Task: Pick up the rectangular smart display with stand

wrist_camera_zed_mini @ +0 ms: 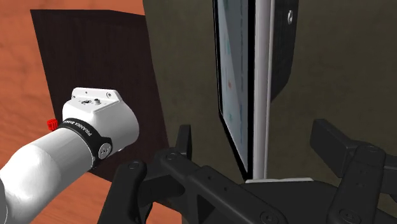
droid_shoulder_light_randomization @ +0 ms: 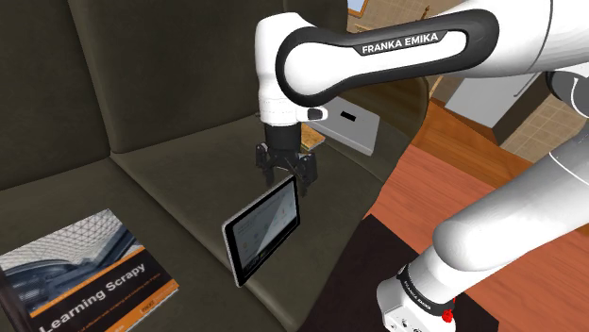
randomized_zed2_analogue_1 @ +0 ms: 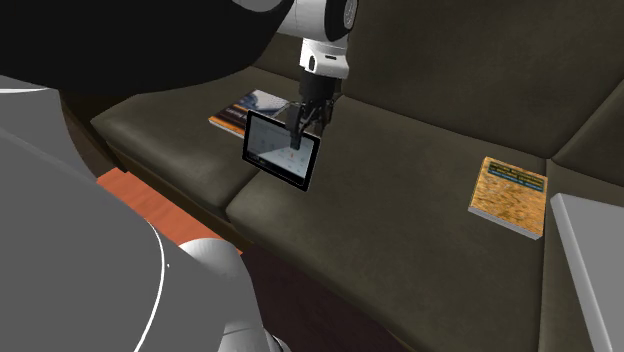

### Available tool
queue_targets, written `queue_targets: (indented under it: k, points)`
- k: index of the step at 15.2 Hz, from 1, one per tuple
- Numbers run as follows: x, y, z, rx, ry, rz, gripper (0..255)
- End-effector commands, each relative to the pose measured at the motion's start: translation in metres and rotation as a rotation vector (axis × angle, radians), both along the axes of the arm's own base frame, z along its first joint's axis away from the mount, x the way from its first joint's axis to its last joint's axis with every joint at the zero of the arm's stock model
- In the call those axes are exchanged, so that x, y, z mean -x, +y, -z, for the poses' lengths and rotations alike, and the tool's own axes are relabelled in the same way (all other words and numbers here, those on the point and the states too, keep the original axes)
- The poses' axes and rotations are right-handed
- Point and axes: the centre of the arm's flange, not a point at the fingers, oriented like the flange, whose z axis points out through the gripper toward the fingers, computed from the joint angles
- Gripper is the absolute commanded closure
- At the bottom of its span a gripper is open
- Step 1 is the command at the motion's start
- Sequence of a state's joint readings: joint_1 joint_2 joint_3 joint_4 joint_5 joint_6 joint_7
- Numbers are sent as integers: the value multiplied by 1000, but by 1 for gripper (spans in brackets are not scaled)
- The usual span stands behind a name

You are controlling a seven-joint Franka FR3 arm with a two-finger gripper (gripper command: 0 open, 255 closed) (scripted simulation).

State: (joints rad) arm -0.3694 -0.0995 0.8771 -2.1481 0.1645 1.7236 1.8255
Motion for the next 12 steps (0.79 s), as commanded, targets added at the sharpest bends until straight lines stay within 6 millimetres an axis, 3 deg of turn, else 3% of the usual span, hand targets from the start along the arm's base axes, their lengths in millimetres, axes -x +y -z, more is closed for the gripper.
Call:
queue_targets:
  k: [1,10,12]
  points:
    - [0,0,1,0,0,0,255]
    - [0,0,2,0,0,0,255]
    - [0,0,-9,0,0,0,255]
